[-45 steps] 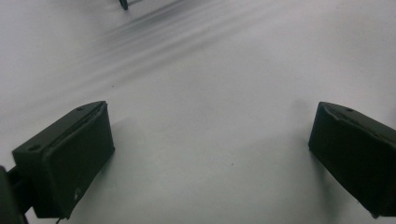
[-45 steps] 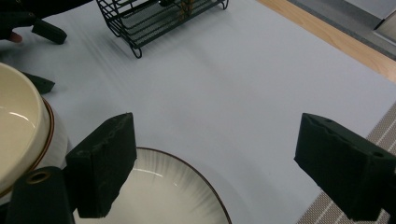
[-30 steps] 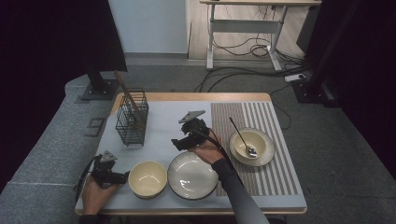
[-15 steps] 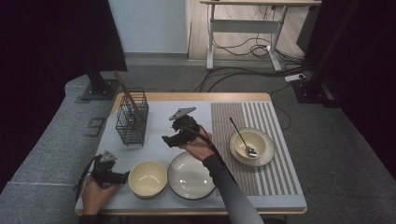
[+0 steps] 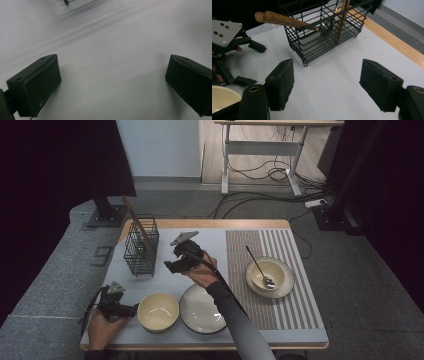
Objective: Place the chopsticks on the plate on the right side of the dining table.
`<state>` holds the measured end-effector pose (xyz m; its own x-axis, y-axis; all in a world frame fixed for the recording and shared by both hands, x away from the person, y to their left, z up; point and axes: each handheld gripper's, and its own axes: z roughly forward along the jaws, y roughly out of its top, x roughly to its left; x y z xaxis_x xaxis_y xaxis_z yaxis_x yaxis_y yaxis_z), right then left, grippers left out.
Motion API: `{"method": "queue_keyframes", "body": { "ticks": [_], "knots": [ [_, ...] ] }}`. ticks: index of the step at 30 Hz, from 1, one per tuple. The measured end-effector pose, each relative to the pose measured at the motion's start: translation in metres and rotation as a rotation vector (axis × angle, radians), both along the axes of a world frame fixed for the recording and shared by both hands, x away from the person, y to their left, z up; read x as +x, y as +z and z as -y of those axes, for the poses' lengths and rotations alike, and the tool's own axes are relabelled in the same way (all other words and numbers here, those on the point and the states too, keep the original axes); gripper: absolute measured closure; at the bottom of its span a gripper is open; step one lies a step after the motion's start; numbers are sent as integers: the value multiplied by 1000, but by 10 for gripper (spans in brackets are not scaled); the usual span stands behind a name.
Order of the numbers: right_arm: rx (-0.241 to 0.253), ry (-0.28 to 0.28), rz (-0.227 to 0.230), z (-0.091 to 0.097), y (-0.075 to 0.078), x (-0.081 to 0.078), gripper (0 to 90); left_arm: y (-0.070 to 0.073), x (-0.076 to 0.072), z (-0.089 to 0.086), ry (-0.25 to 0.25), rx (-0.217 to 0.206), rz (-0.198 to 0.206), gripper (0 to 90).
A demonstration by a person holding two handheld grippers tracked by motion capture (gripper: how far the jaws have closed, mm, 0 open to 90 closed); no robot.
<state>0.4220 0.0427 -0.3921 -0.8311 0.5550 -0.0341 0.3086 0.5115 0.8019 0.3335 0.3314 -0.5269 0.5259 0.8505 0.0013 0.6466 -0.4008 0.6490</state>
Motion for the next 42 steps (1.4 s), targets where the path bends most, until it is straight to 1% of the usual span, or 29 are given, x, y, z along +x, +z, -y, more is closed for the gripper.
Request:
{"method": "queue_keyframes", "body": {
  "ticks": [3, 5, 6, 13, 15, 17, 19, 22, 25, 30, 37, 39, 41, 42],
  "knots": [
    [5, 2, -6, -3, 0, 2, 277, 0, 0, 0, 0, 0, 0, 0],
    [30, 4, -26, -8, 1, 4, 280, 0, 0, 0, 0, 0, 0, 0],
    [31, 4, -29, -10, 1, 5, 284, 0, 0, 0, 0, 0, 0, 0],
    [32, 25, -28, -21, 3, 7, 343, 0, 0, 0, 0, -1, 0, 0],
    [39, 27, -34, -23, 4, 8, 355, 0, 0, 0, 0, 0, 0, 0],
    [47, 36, -38, -25, 4, 8, 386, 0, 0, 0, 0, 0, -1, 0],
    [47, 39, -33, -27, 4, 8, 405, 0, 0, 0, 0, 0, -1, 0],
    [55, 51, -39, -30, 4, 8, 428, 0, 0, 0, 0, 1, -1, 0],
    [43, 44, -31, -33, 5, 8, 447, 0, 0, 0, 0, 0, -2, 0],
    [48, 48, -22, -36, 7, 9, 483, 0, 0, 0, 0, 1, -2, 0],
    [43, 33, -18, -38, 8, 12, 495, 0, 0, 0, 1, -1, -3, 0],
    [47, 55, -30, -38, 9, 13, 501, 0, 0, 0, 0, 1, -2, 0],
    [24, 55, -18, -39, 8, 12, 501, 0, 0, 0, 0, 1, -2, 0],
    [23, 60, -21, -38, 7, 11, 499, 0, 0, 0, 0, 1, -2, 0]
  ]
}}
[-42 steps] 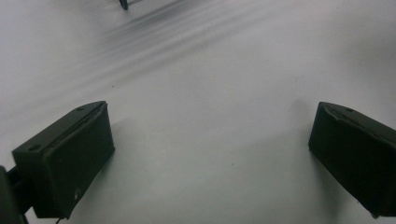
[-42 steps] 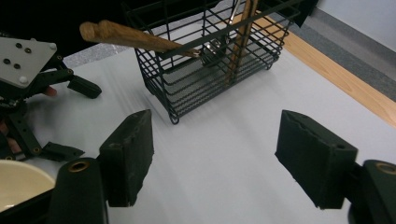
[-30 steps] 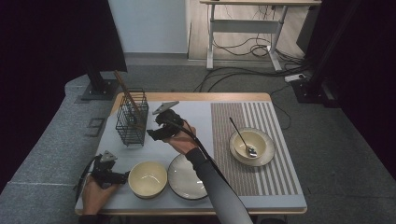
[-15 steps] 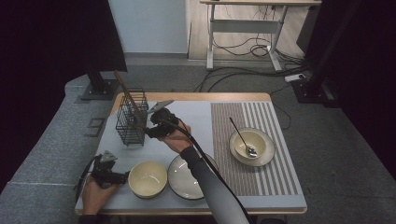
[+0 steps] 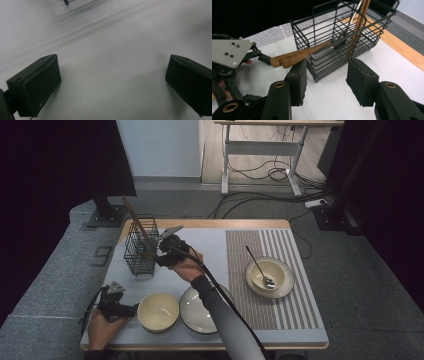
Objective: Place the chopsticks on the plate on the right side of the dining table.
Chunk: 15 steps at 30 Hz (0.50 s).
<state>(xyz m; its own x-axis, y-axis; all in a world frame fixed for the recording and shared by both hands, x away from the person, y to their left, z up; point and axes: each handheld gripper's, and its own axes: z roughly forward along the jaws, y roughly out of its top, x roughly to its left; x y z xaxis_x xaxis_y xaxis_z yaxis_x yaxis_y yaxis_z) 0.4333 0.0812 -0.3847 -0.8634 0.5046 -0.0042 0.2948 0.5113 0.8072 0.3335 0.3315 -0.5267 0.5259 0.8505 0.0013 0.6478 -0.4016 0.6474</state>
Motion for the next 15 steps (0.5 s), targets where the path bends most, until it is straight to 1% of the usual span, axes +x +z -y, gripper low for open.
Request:
{"method": "queue_keyframes", "body": {
  "ticks": [3, 5, 7, 9, 11, 15],
  "knots": [
    [7, 13, -4, 0, -1, -2, 490, 0, 0, 0, 0, 0, 2, 0],
    [4, 8, 0, 0, -1, -2, 484, 0, 0, 0, 0, -1, -1, 0],
    [21, 5, -8, -1, -1, -2, 484, 0, 0, 0, 0, -1, -1, 0],
    [26, 4, -11, -2, -1, -1, 487, 0, 0, 0, 0, -1, -1, 0],
    [19, 3, -1, -3, 0, -1, 492, 0, 0, 0, 0, 0, 0, 0],
    [23, -9, -1, -5, 1, 0, 498, 0, 0, 0, 0, -1, 0, 0]
  ]
}}
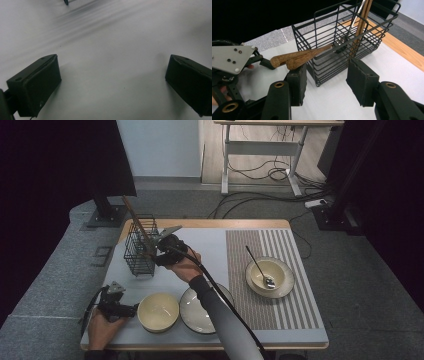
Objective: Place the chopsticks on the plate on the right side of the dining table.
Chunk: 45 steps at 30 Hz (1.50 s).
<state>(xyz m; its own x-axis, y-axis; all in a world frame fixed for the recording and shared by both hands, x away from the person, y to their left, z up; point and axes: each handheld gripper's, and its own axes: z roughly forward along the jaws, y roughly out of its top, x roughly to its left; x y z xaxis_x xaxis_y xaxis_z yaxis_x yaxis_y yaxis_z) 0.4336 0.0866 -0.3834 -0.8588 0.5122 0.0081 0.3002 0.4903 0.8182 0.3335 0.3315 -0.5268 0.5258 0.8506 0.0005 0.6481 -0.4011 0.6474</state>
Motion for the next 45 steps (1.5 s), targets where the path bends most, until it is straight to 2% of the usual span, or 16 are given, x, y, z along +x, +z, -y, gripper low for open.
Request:
{"method": "queue_keyframes", "body": {
  "ticks": [6, 9, 11, 14, 17, 23, 29, 35, 39, 45],
  "knots": [
    [7, -34, 9, 0, 4, 3, 498, 0, 0, 0, 0, -1, -1, 0],
    [21, -33, 3, 1, 5, 5, 498, 0, 0, 0, 0, -1, -1, 0],
    [36, -6, -5, 0, 5, 5, 502, 0, 0, 0, 1, -1, -1, 0],
    [9, -12, 14, -2, 5, 3, 510, 0, 0, 0, 1, -1, -1, 0],
    [29, -14, 13, -2, 6, 4, 533, 0, 0, 0, 1, -1, -1, 0],
    [25, -52, 29, 1, 7, 7, 545, 0, 0, 0, 0, -1, -1, 0],
    [33, -78, 24, 6, 8, 11, 570, 0, 0, 0, 0, -1, -1, 0],
    [59, -78, 6, 6, 8, 16, 590, 0, 0, 0, 0, -1, -1, 0],
    [53, -70, 11, 4, 8, 17, 597, 0, 0, 0, 0, -1, -1, 0],
    [38, -54, 25, -5, 6, 18, 665, 0, 0, 0, 0, -1, -1, 0]
  ]
}}
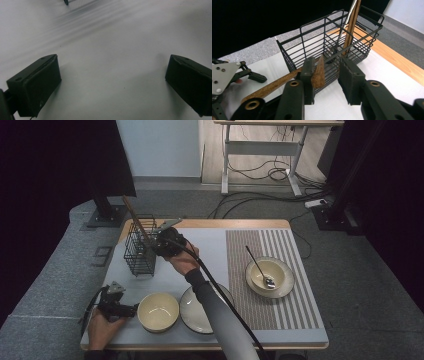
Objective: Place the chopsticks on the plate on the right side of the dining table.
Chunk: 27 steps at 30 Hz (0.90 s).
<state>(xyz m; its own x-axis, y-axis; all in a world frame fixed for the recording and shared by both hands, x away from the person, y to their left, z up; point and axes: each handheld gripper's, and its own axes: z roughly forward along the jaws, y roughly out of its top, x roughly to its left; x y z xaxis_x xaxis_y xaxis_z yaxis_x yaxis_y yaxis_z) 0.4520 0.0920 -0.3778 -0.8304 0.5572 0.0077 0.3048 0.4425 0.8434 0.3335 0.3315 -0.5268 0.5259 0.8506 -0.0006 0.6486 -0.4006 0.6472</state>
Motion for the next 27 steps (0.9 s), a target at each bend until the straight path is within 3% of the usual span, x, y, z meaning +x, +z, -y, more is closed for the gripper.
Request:
{"method": "queue_keyframes", "body": {
  "ticks": [9, 15, 27],
  "knots": [
    [-12, 15, 45, -2, -1, 0, 826, 0, 0, 0, 0, 0, 0, 0],
    [-27, 26, 81, 0, 3, -4, 829, 0, 0, 0, 0, 0, 0, 0],
    [-10, 58, 73, 14, 19, -10, 830, 0, 0, 0, 1, 0, 3, 0]
  ]
}}
